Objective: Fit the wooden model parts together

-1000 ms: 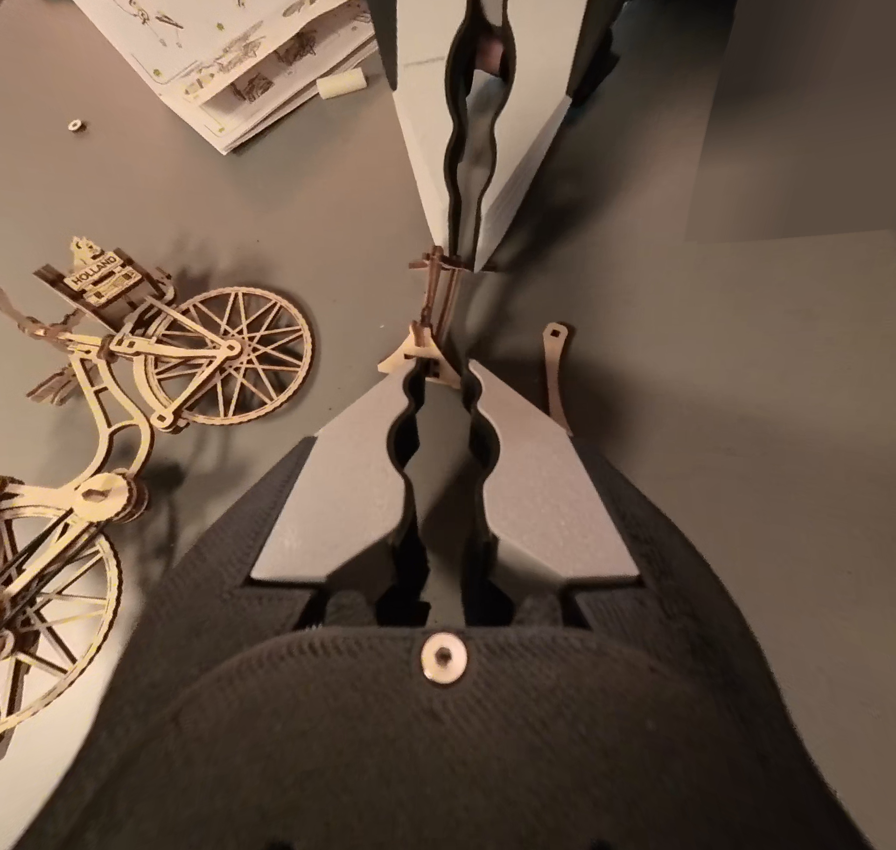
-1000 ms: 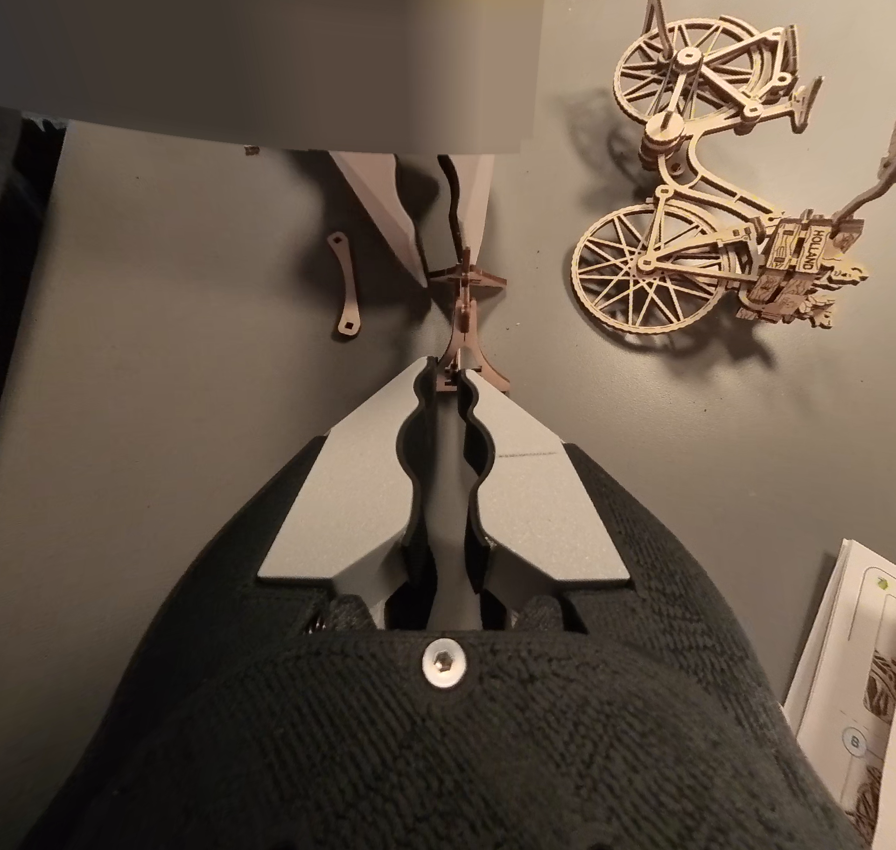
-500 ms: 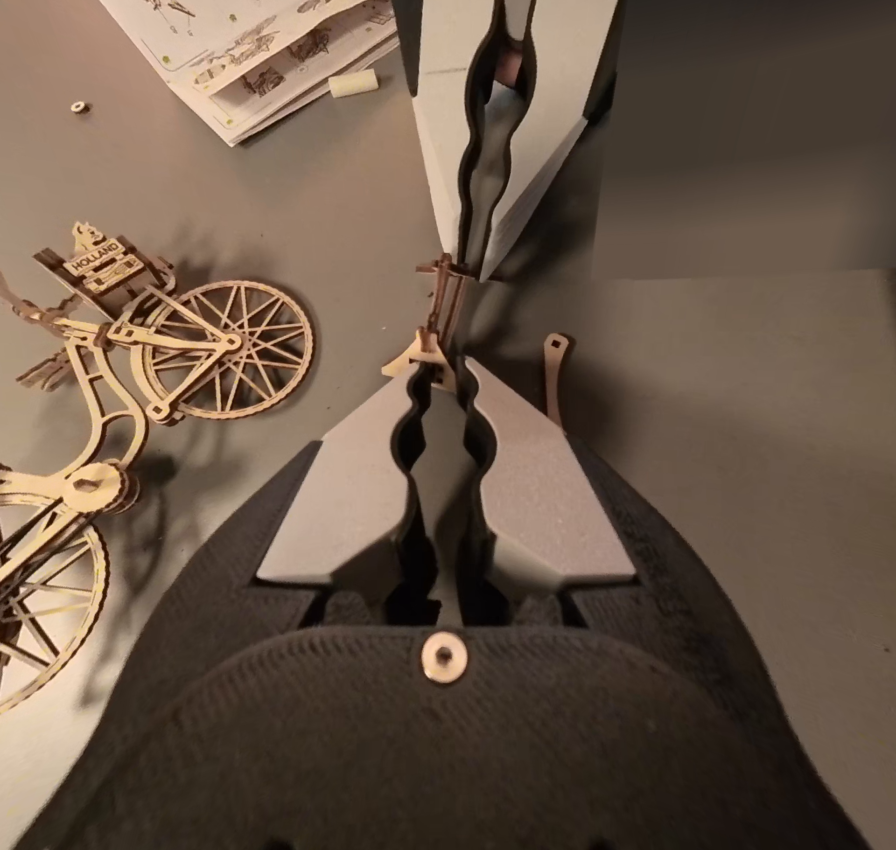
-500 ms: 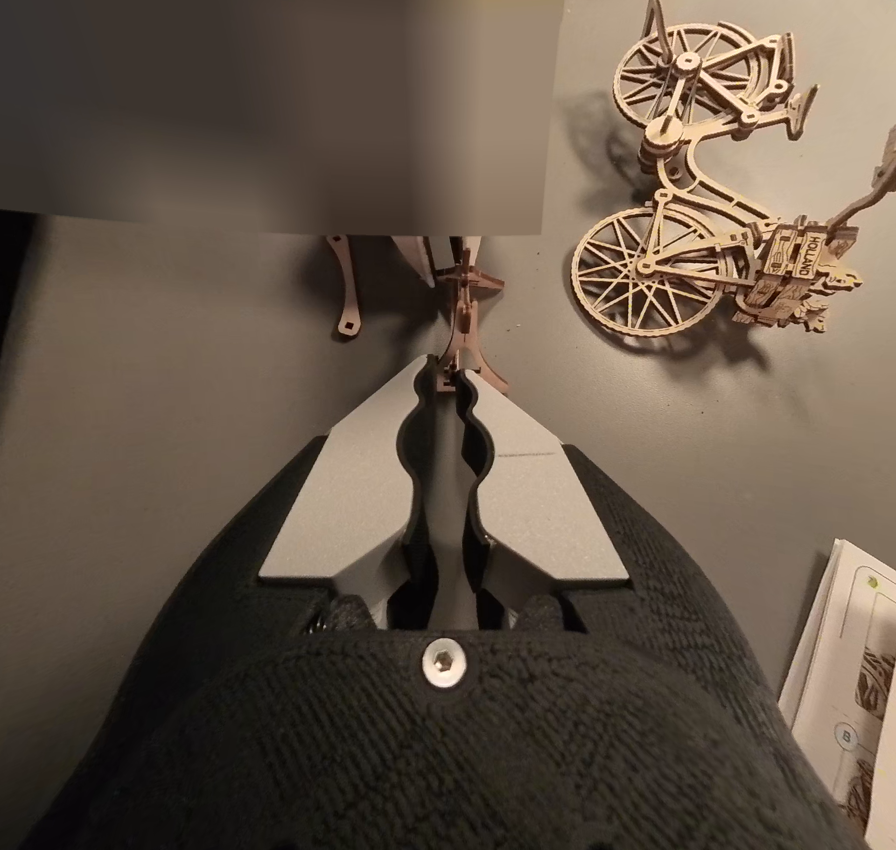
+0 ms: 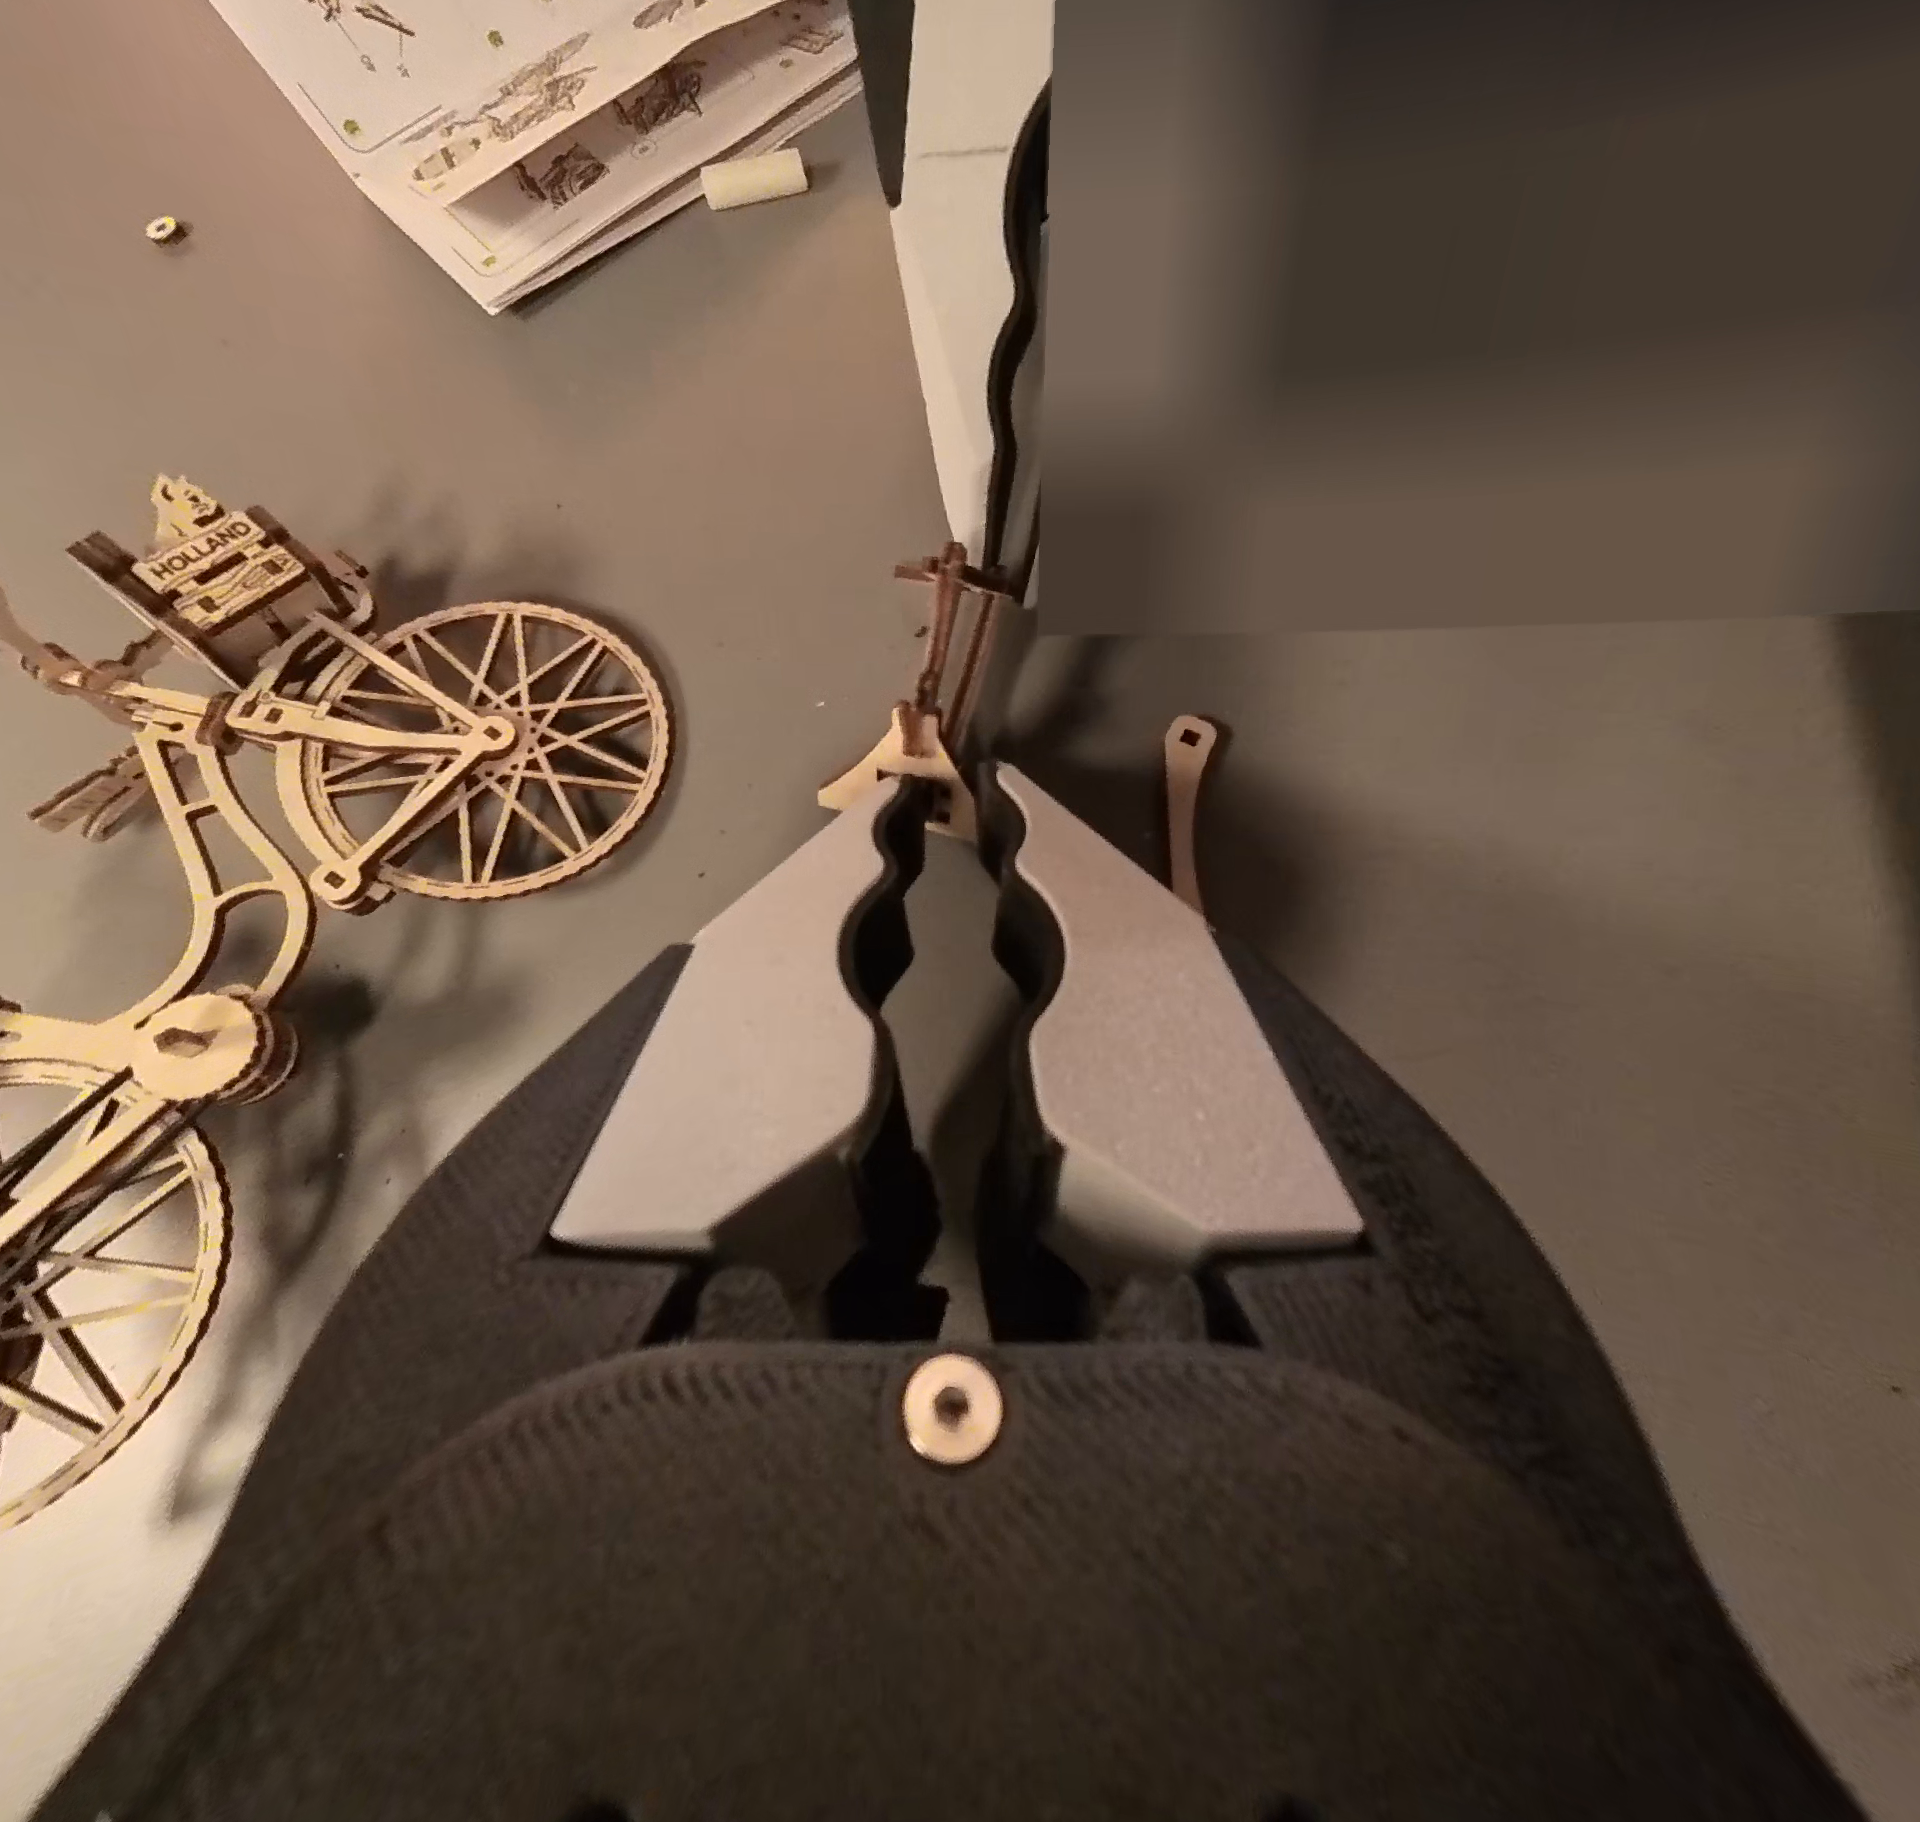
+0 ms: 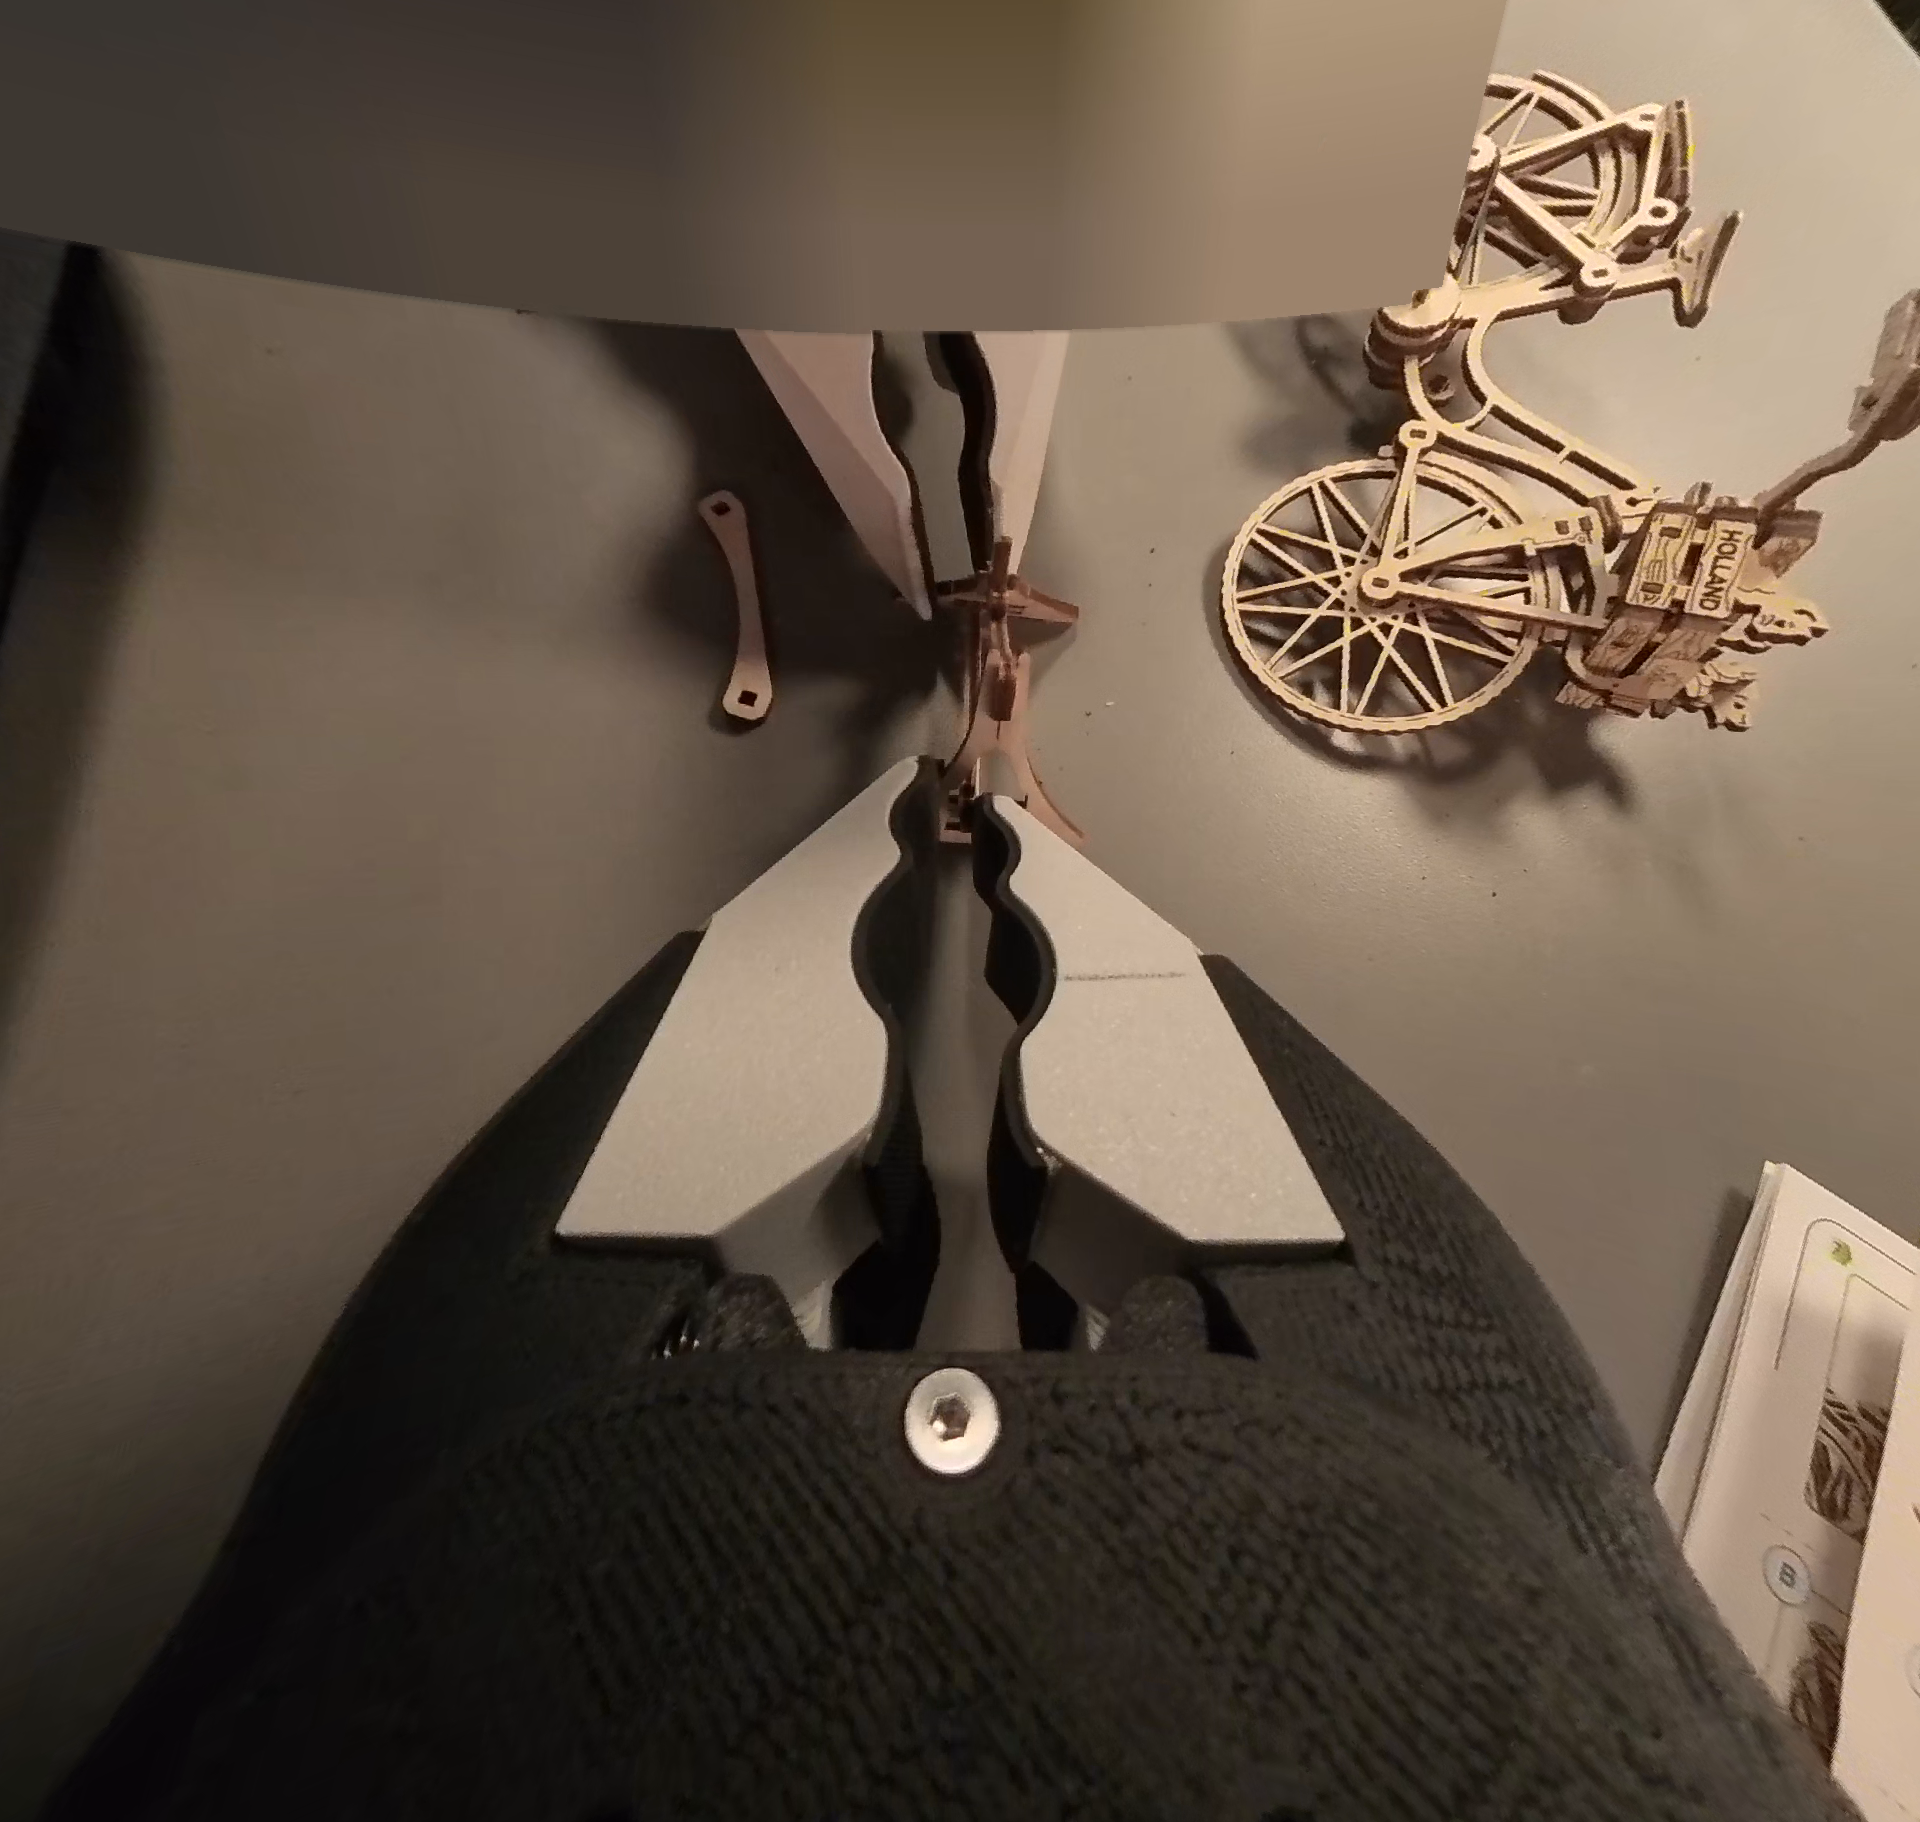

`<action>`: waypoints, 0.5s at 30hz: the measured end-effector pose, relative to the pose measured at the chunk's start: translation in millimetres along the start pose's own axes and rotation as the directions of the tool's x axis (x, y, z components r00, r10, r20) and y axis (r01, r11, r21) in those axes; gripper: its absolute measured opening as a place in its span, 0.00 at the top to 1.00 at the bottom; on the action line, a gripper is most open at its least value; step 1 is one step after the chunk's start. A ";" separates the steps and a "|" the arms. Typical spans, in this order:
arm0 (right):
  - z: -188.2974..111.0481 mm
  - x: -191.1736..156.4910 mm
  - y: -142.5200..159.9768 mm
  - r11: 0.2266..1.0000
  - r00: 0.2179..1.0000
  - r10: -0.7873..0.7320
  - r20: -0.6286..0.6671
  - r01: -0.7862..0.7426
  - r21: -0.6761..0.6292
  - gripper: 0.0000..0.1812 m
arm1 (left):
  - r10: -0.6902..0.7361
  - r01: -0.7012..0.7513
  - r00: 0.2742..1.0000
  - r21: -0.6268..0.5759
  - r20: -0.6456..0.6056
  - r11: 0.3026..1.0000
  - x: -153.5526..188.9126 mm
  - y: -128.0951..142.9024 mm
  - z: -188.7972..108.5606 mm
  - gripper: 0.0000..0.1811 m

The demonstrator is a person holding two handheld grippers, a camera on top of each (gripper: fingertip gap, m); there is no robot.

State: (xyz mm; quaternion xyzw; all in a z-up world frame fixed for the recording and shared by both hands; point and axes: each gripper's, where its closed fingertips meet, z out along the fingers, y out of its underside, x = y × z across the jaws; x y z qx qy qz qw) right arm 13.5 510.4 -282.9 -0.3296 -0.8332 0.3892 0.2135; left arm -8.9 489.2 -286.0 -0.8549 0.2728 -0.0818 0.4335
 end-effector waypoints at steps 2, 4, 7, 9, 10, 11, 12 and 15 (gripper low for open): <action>0.1 -0.1 -0.2 1.000 1.000 -0.003 0.000 0.003 0.000 0.98 | 0.013 -0.013 1.000 0.000 0.011 1.000 -0.1 0.1 0.0 0.95; 0.1 -0.6 -0.3 1.000 1.000 -0.003 0.004 0.003 0.001 0.98 | -0.002 0.002 1.000 0.000 -0.001 1.000 -0.1 0.0 0.1 0.95; 0.1 -0.7 -0.7 1.000 1.000 -0.014 0.002 0.014 0.003 0.98 | -0.005 0.005 1.000 0.000 -0.003 1.000 -0.2 0.0 0.0 0.95; 0.2 -1.0 -1.2 0.999 1.000 -0.031 0.005 0.031 0.010 0.98 | -0.021 0.021 1.000 0.001 -0.015 1.000 -0.3 -0.1 -0.2 0.95; 0.2 -1.3 -1.4 1.000 0.999 -0.028 0.016 0.027 0.013 0.98 | -0.032 0.032 0.999 0.002 -0.021 0.999 -0.5 -0.1 -0.3 0.95; 0.3 -1.6 -1.7 1.000 0.999 -0.019 0.026 0.018 0.016 0.97 | -0.037 0.037 0.999 0.003 -0.021 0.999 -1.0 -0.2 -0.3 0.95; 0.2 -1.4 -2.3 1.000 0.999 -0.014 0.029 0.013 0.020 0.97 | -0.036 0.036 0.999 0.003 -0.013 0.999 -1.9 -0.2 0.0 0.94; -0.2 -1.0 -3.0 0.999 1.000 -0.025 0.017 0.024 0.024 0.97 | -0.031 0.031 1.000 0.003 0.004 1.000 -3.3 -0.5 0.2 0.94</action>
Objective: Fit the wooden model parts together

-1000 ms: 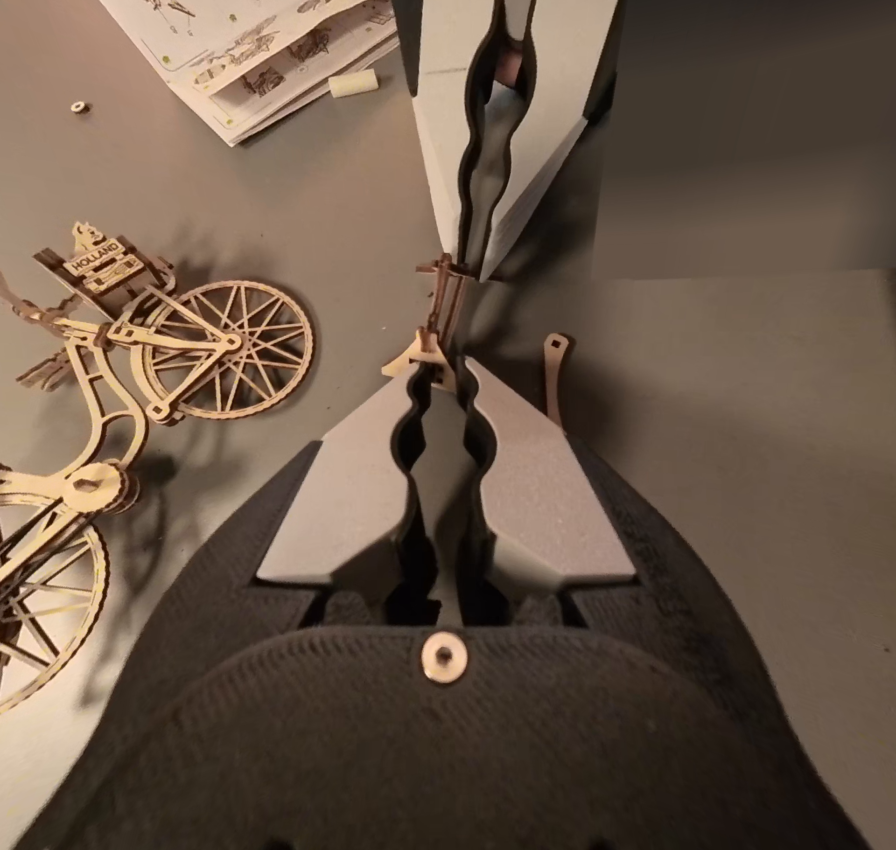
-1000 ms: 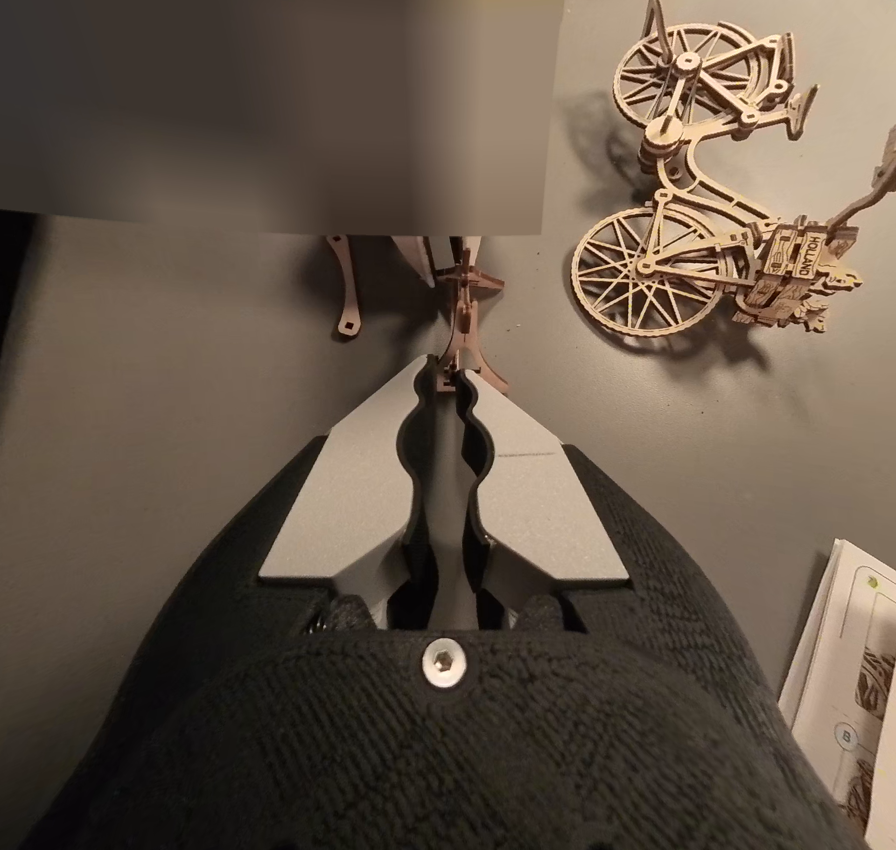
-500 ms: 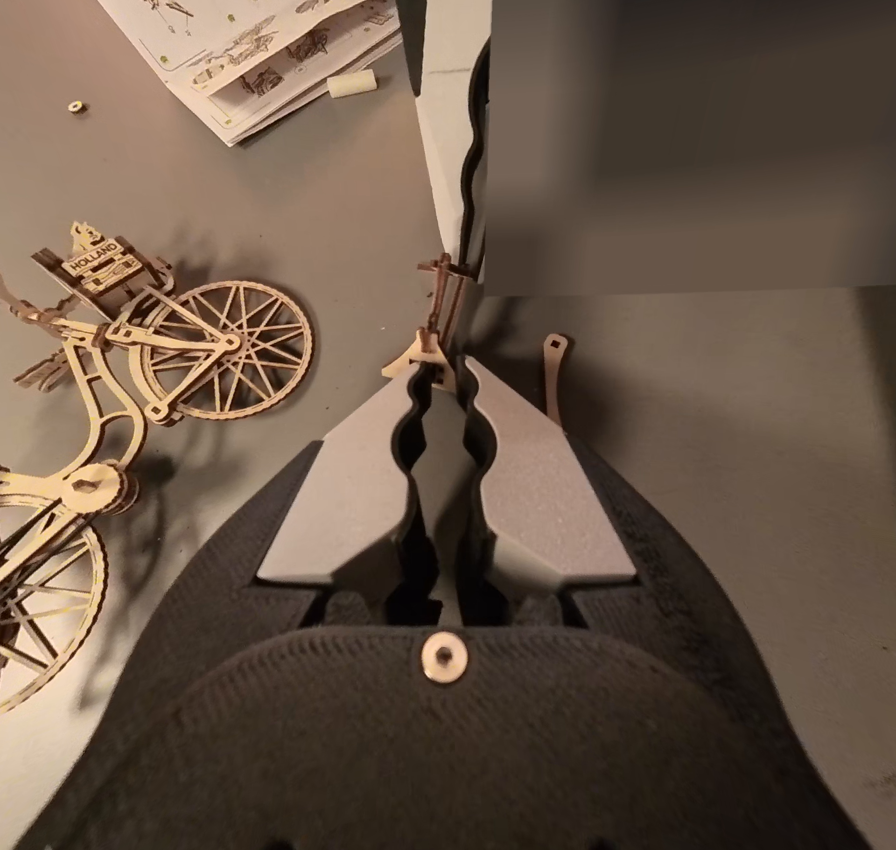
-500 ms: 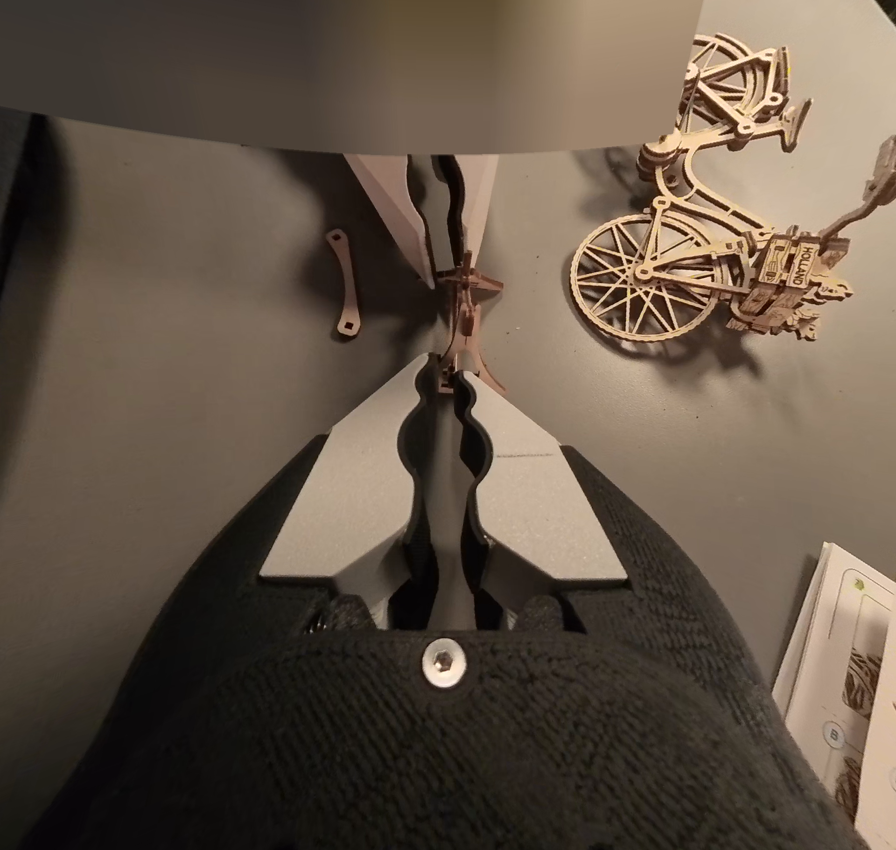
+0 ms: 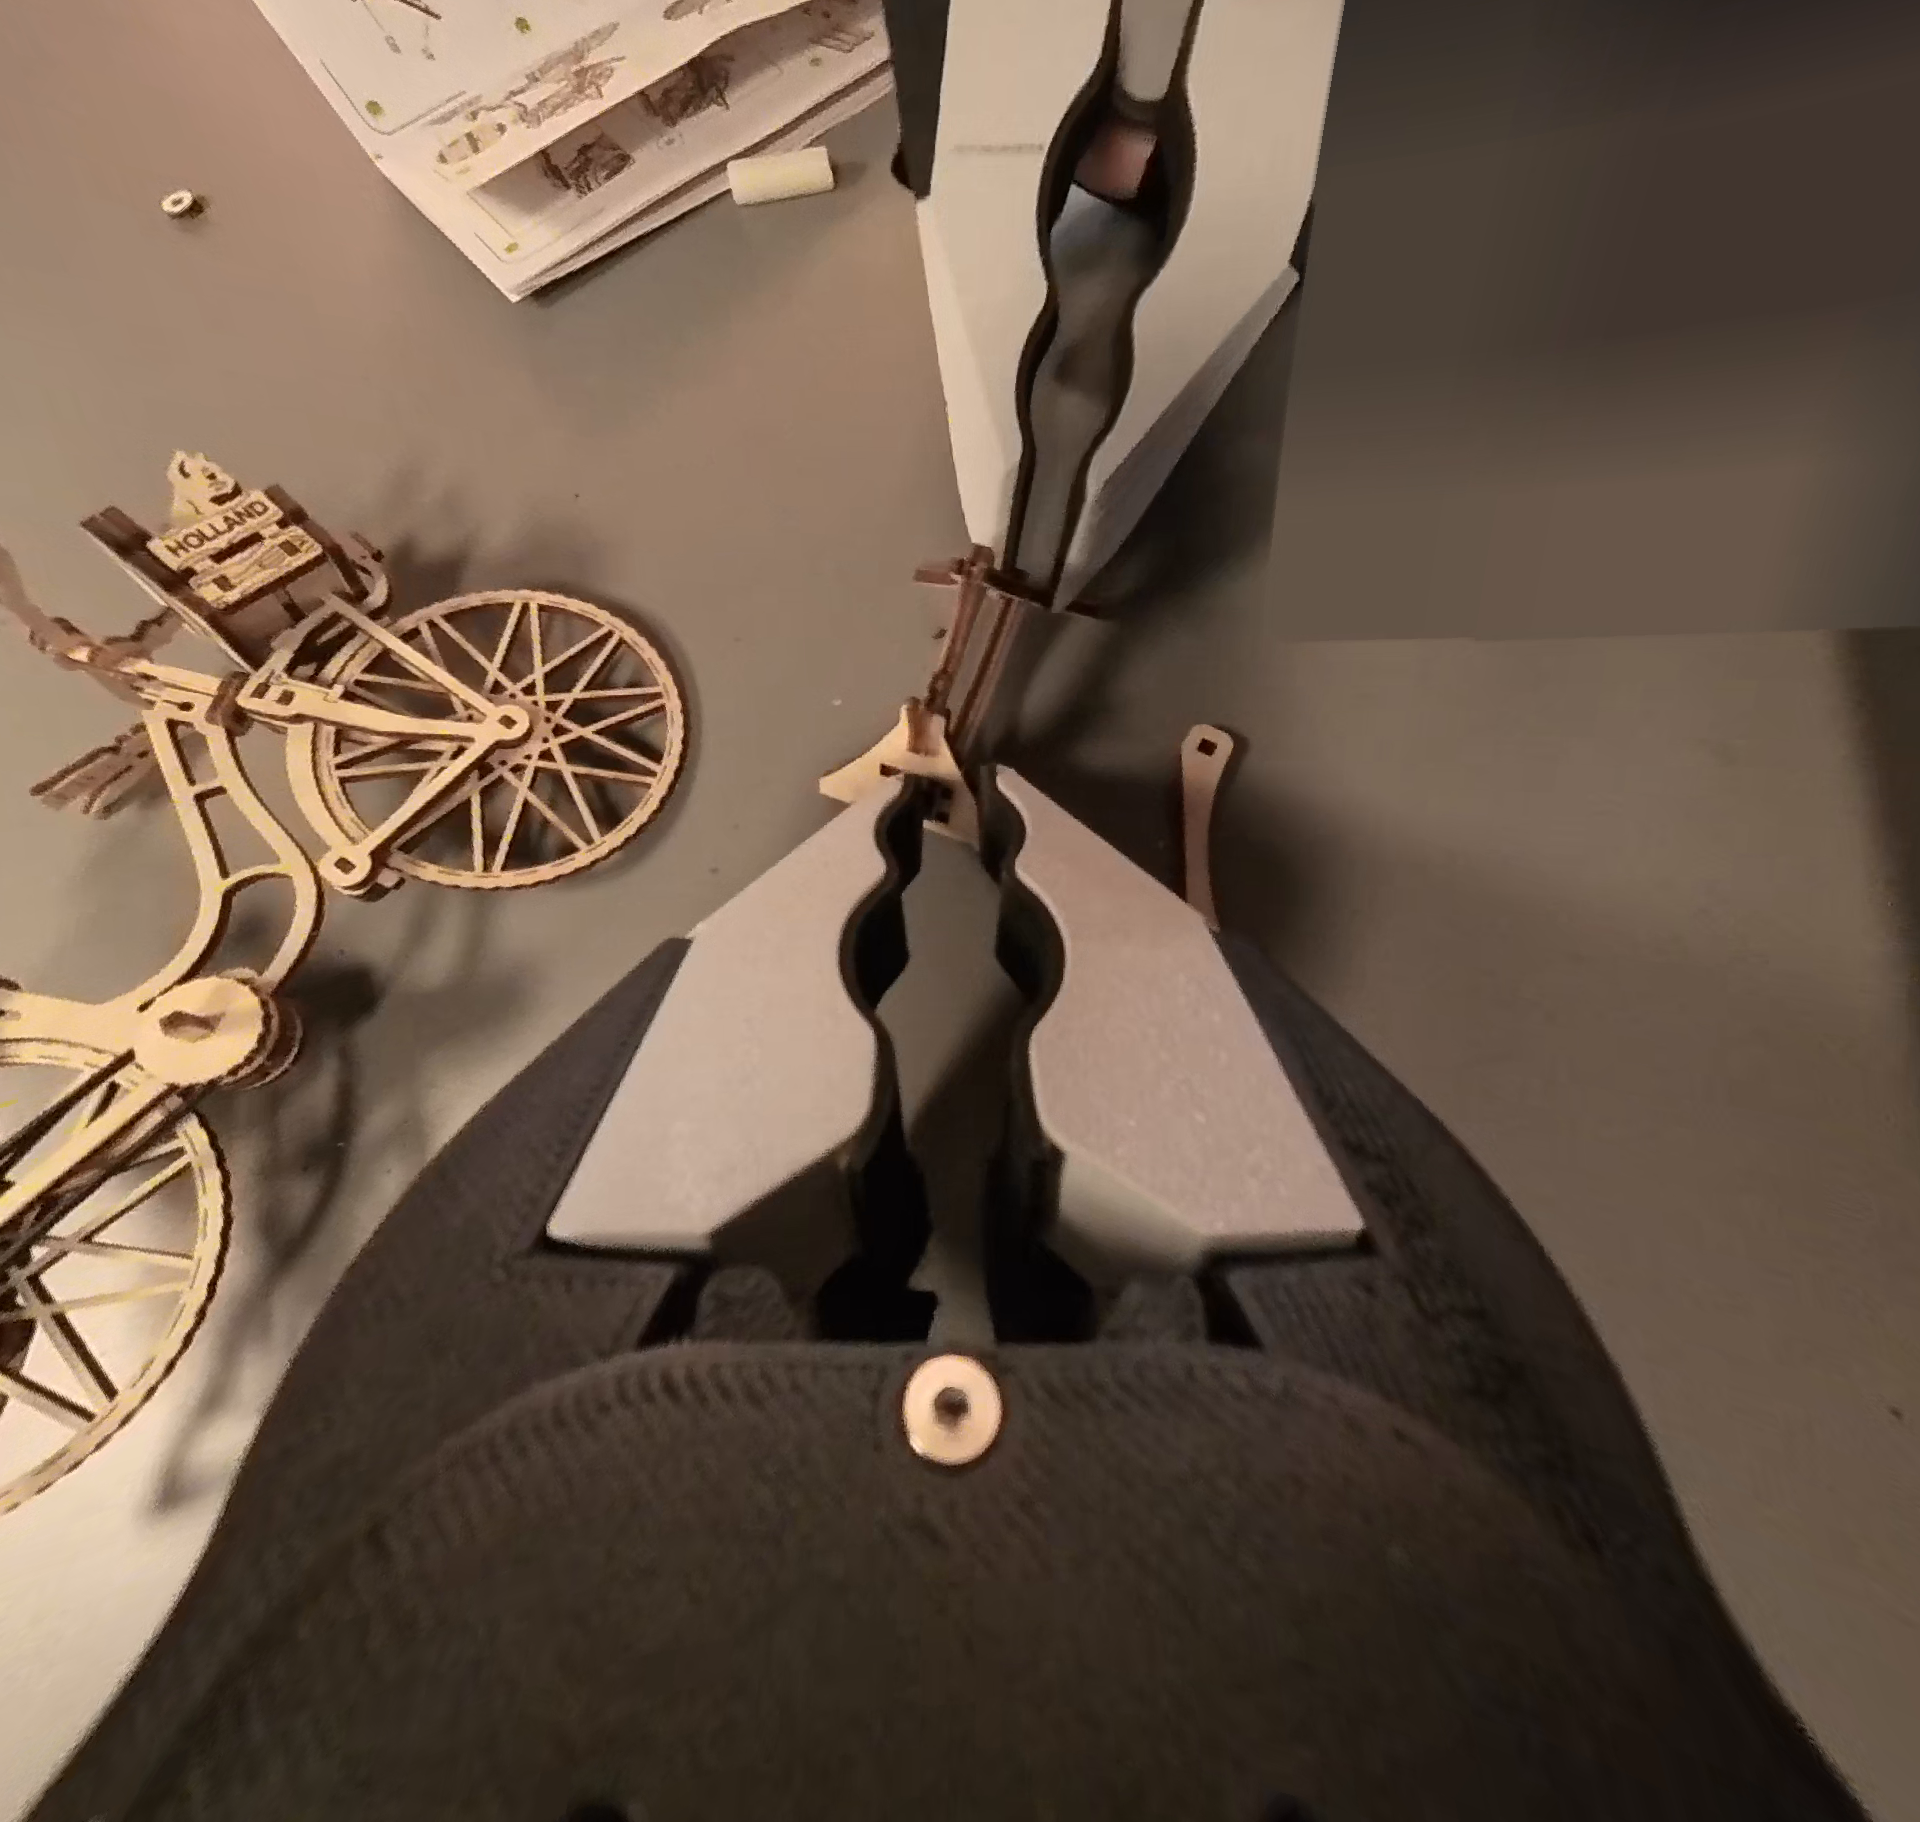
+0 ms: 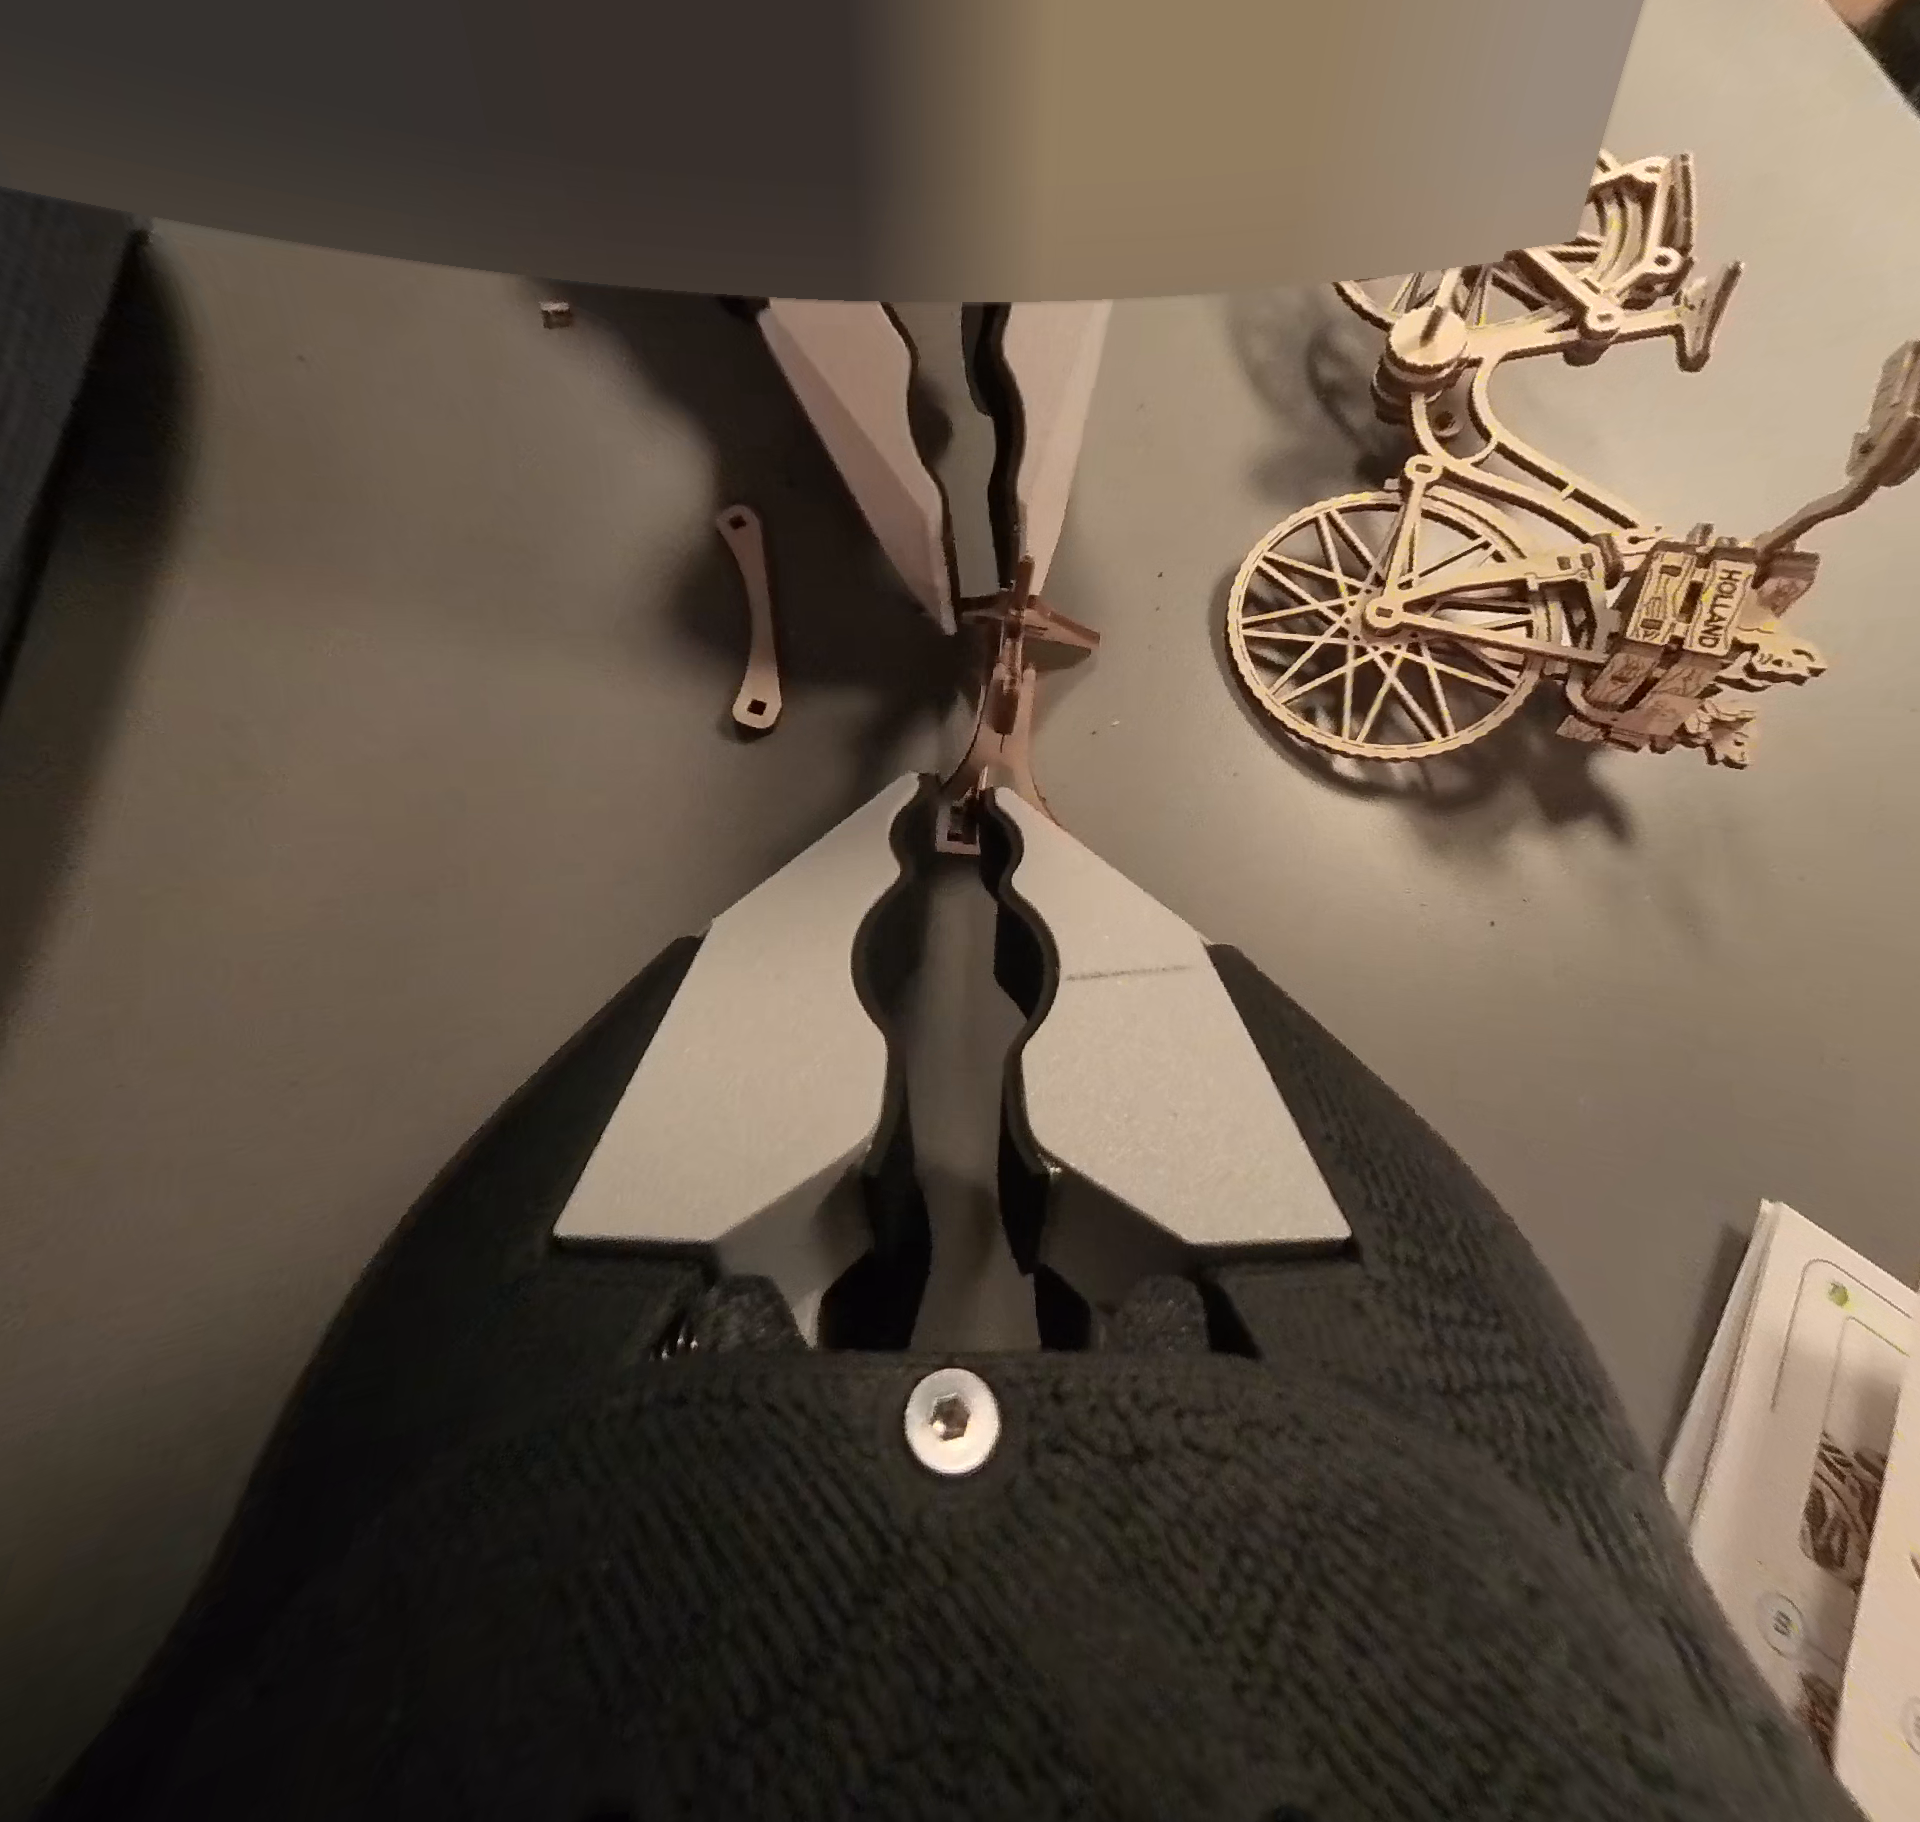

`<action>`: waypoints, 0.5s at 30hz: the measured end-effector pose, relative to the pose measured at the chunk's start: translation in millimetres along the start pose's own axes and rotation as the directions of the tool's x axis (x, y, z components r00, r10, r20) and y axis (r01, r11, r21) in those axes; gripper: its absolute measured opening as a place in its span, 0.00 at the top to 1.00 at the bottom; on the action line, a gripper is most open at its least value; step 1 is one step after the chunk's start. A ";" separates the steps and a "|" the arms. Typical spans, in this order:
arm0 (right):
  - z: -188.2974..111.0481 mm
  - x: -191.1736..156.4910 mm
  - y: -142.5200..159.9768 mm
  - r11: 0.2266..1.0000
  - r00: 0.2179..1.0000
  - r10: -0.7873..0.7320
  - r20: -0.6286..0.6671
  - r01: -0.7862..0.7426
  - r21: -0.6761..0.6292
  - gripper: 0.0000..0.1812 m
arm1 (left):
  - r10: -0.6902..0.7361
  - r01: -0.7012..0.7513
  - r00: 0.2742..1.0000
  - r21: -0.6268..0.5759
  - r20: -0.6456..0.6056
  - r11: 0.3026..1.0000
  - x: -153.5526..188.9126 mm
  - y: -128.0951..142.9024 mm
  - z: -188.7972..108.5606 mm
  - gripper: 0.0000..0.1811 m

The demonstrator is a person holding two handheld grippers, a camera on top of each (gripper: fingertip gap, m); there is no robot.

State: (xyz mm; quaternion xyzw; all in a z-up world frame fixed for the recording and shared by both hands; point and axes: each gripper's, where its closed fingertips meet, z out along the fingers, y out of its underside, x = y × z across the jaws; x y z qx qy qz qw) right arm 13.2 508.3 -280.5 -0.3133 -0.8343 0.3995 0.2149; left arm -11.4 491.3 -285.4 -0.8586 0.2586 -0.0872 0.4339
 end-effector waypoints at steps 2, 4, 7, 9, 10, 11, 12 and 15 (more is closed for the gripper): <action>0.6 -1.0 1.1 1.000 1.000 -0.006 0.004 0.006 -0.008 0.95 | -0.006 0.006 1.000 0.000 0.004 1.000 -0.9 0.0 -0.1 0.94; 1.1 -1.3 1.6 1.000 1.000 -0.015 -0.003 0.015 -0.014 0.93 | -0.010 0.010 1.000 -0.001 0.008 1.000 -1.7 0.2 -0.1 0.94; 1.5 -0.1 2.0 1.000 1.000 -0.021 -0.021 0.021 -0.018 0.93 | -0.007 0.007 1.000 0.000 0.013 1.000 -2.0 0.1 -0.1 0.94; 1.8 1.1 2.3 1.000 0.999 -0.023 -0.033 0.023 -0.021 0.94 | -0.006 0.006 1.000 -0.001 0.013 1.000 -2.0 0.2 -0.1 0.94; 1.9 1.5 2.4 0.999 0.999 -0.025 -0.038 0.024 -0.023 0.94 | -0.010 0.010 1.000 -0.001 0.011 1.000 -1.9 0.1 0.0 0.94; 2.0 2.0 2.5 0.999 0.999 -0.026 -0.042 0.025 -0.024 0.94 | -0.013 0.013 1.000 -0.001 0.008 1.000 -2.0 0.2 -0.1 0.94; 2.1 2.3 2.6 0.999 0.999 -0.026 -0.046 0.025 -0.024 0.94 | -0.016 0.016 1.000 -0.001 0.004 1.000 -1.7 0.2 -0.1 0.94; 2.2 3.3 2.5 1.000 0.999 -0.001 -0.047 0.000 -0.025 0.95 | -0.019 0.019 1.000 -0.002 -0.004 1.000 -1.0 0.4 -0.2 0.95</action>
